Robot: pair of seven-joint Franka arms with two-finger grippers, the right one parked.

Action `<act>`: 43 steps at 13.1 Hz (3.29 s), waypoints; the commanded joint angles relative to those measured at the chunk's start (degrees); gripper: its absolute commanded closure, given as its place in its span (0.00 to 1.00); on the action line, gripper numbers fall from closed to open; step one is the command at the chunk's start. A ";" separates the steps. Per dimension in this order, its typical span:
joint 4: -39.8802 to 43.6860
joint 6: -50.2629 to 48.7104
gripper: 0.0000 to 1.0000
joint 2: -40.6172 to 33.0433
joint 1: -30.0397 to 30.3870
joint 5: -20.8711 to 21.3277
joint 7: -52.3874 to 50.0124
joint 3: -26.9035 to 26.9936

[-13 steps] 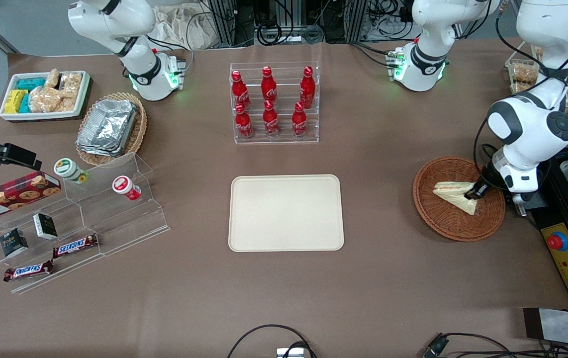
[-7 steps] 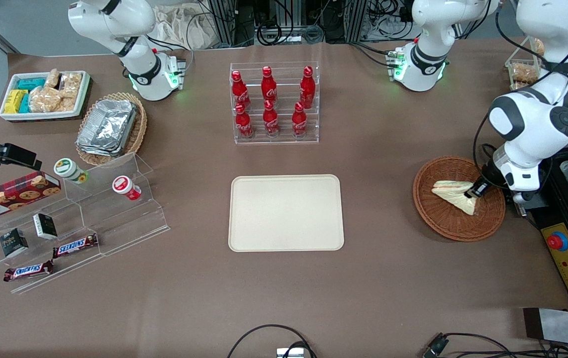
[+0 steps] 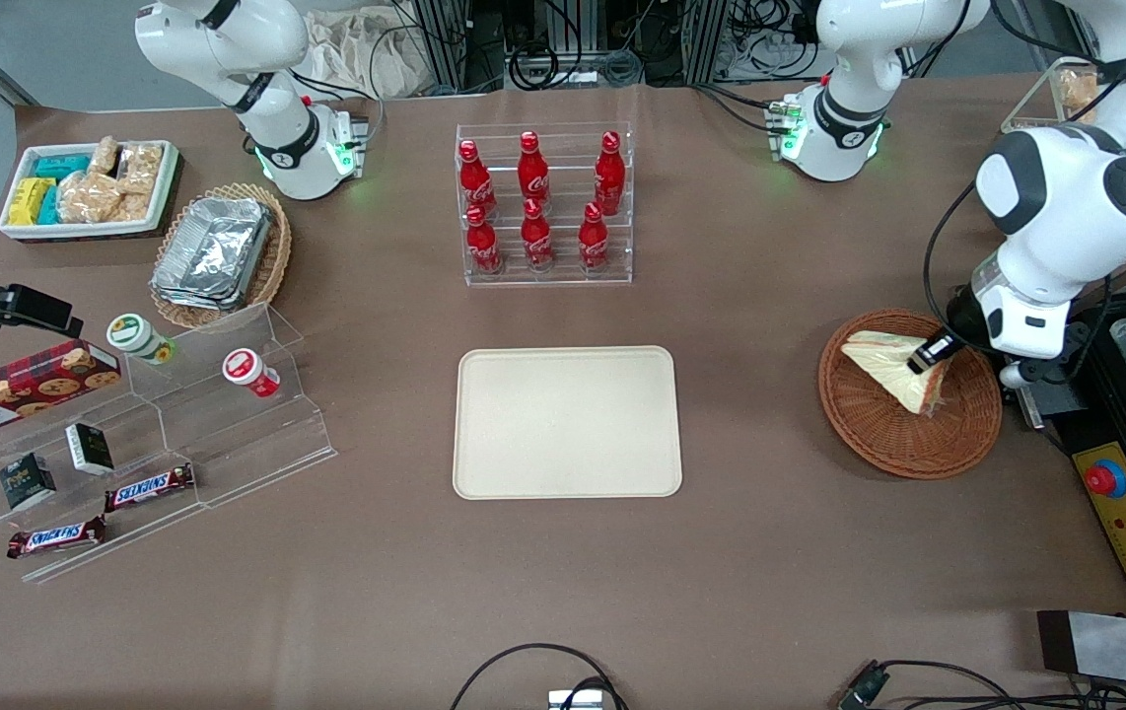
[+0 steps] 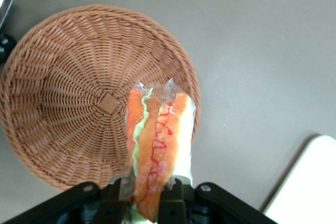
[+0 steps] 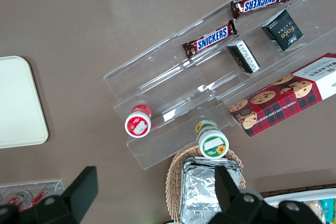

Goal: Place sandwich from basket to tray
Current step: 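Carry the sandwich with the left gripper over to the cream tray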

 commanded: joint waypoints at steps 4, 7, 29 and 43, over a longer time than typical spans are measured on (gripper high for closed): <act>7.29 -6.95 0.93 0.21 0.07 4.89 0.26 -7.94; 9.48 -7.91 0.92 0.65 0.07 7.18 0.18 -13.04; 28.74 -11.52 0.86 28.24 -12.76 30.64 -15.12 -28.97; 35.16 -11.08 0.84 42.92 -17.33 35.13 -14.50 -28.18</act>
